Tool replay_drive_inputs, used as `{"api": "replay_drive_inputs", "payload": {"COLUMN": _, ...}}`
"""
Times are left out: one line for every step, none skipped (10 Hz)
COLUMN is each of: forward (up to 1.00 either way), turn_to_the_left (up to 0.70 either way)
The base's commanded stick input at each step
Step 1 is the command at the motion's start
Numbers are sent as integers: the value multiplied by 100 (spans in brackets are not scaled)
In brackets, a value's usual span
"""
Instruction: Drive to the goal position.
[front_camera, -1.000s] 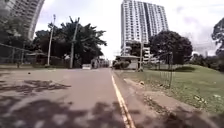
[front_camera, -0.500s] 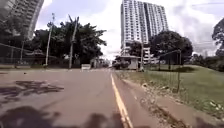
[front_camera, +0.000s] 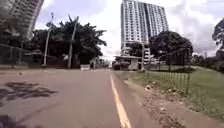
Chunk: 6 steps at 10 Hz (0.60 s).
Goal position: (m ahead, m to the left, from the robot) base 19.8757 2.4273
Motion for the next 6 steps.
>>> {"api": "replay_drive_inputs", "payload": {"forward": 70, "turn_to_the_left": 7}}
{"api": "replay_drive_inputs", "payload": {"forward": 70, "turn_to_the_left": 0}}
{"api": "replay_drive_inputs", "payload": {"forward": 70, "turn_to_the_left": 0}}
{"api": "replay_drive_inputs", "payload": {"forward": 70, "turn_to_the_left": 0}}
{"api": "replay_drive_inputs", "payload": {"forward": 70, "turn_to_the_left": 0}}
{"api": "replay_drive_inputs", "payload": {"forward": 70, "turn_to_the_left": 0}}
